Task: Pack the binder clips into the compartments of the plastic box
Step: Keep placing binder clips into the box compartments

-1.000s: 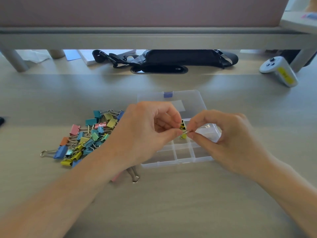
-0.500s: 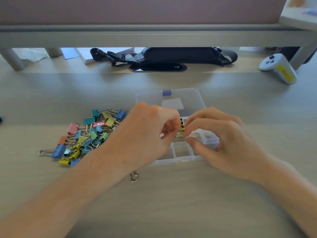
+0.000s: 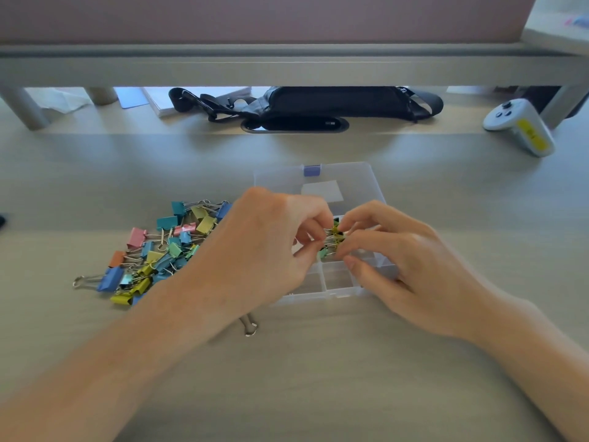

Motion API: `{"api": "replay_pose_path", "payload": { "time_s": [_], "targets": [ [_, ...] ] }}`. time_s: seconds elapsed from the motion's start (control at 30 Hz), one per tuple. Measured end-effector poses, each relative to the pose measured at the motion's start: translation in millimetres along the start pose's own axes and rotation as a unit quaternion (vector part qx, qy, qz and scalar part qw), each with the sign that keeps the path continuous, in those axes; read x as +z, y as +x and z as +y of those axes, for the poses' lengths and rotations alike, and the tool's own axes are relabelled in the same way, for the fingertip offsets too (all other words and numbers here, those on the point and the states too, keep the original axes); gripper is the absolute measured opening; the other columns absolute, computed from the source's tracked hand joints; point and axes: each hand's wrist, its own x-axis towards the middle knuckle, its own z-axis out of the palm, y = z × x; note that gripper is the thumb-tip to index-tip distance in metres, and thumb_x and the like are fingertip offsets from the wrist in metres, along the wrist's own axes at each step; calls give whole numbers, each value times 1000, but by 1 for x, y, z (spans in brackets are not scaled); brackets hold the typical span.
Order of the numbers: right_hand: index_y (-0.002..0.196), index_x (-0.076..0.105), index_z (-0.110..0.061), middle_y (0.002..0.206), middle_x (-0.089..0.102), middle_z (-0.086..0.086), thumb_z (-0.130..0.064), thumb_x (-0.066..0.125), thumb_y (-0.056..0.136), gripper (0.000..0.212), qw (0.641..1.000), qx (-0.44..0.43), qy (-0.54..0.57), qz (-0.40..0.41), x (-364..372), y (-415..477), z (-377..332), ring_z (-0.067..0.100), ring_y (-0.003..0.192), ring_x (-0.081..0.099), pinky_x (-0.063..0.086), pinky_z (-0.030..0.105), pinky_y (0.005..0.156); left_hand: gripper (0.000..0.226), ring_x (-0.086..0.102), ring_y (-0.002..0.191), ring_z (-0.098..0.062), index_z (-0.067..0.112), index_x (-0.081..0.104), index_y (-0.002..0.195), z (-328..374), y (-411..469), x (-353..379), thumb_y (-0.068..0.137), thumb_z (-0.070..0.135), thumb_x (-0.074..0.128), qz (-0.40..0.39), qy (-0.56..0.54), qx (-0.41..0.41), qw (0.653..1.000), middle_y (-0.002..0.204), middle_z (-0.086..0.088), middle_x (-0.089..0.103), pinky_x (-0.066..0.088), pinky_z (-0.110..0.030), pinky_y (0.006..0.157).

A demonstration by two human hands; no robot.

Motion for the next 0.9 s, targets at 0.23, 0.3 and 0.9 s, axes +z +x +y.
{"api": "replay_pose_path", "payload": {
  "time_s": [0.23, 0.3, 0.9],
  "targets": [
    [103, 77, -22, 122, 57, -7, -28, 56, 100, 23, 1000, -5, 6, 6, 2, 0, 2, 7, 107, 61, 52, 31, 87, 24, 70, 76, -6, 28, 71, 105, -3, -1, -3, 86, 12, 69, -30, 57, 74, 995, 89, 17, 76, 60, -34, 68],
    [103, 77, -22, 122, 57, -6, -26, 56, 100, 22, 1000, -9, 5, 6, 3, 0, 3, 7, 106, 61, 52, 32, 87, 27, 70, 77, -10, 30, 69, 106, -3, -1, -3, 87, 12, 65, -39, 62, 87, 993, 91, 17, 76, 59, -36, 68],
    [102, 77, -20, 124, 58, -7, -24, 58, 99, 19, 999, -6, 24, 25, 8, -2, 4, 10, 107, 65, 51, 29, 91, 29, 67, 80, 3, 24, 75, 110, -15, 4, -15, 91, 4, 68, -12, 14, 65, 998, 98, 18, 75, 51, -8, 80]
  ]
}}
